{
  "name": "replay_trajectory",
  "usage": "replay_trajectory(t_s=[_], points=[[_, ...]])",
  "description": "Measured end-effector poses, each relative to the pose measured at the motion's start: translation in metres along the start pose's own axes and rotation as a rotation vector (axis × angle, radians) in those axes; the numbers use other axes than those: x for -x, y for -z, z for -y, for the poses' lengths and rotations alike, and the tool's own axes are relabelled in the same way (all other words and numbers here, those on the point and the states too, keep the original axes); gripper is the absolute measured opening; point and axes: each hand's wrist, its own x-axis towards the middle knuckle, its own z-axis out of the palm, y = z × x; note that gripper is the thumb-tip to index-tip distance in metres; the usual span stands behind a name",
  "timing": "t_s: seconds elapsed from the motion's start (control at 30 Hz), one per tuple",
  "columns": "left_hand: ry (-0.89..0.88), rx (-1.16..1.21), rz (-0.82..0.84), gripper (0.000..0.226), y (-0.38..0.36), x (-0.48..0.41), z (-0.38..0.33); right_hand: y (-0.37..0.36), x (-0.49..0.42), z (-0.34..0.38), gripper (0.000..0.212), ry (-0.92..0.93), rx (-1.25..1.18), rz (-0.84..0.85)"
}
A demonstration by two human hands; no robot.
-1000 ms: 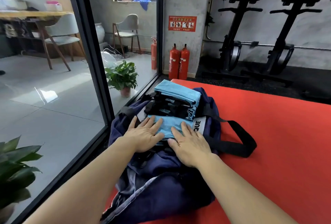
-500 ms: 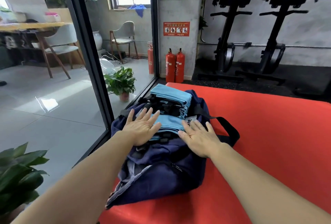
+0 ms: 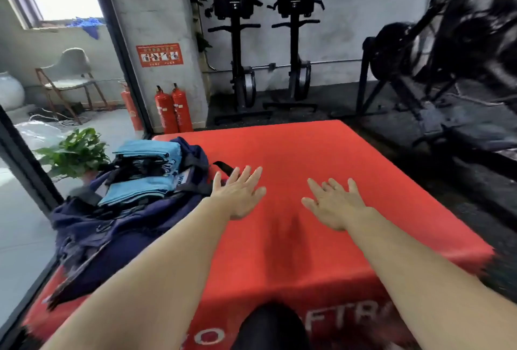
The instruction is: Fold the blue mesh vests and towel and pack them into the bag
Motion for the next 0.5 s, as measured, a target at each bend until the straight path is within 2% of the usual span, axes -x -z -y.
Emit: replay_trajectory(t_s=[0.33,0.5], points=[[-0.346,-0.095,0.064,0.06,-0.026,-0.014,-0.236,-0.032,0.12,-0.207,0.063,-0.393,-0.1,-0.015],[-0.518,-0.123,0.068,0.061,-0.039,-0.003,-0.334,-0.046,0.186,-0.273,0.048,-0.468,-0.054,0.027]])
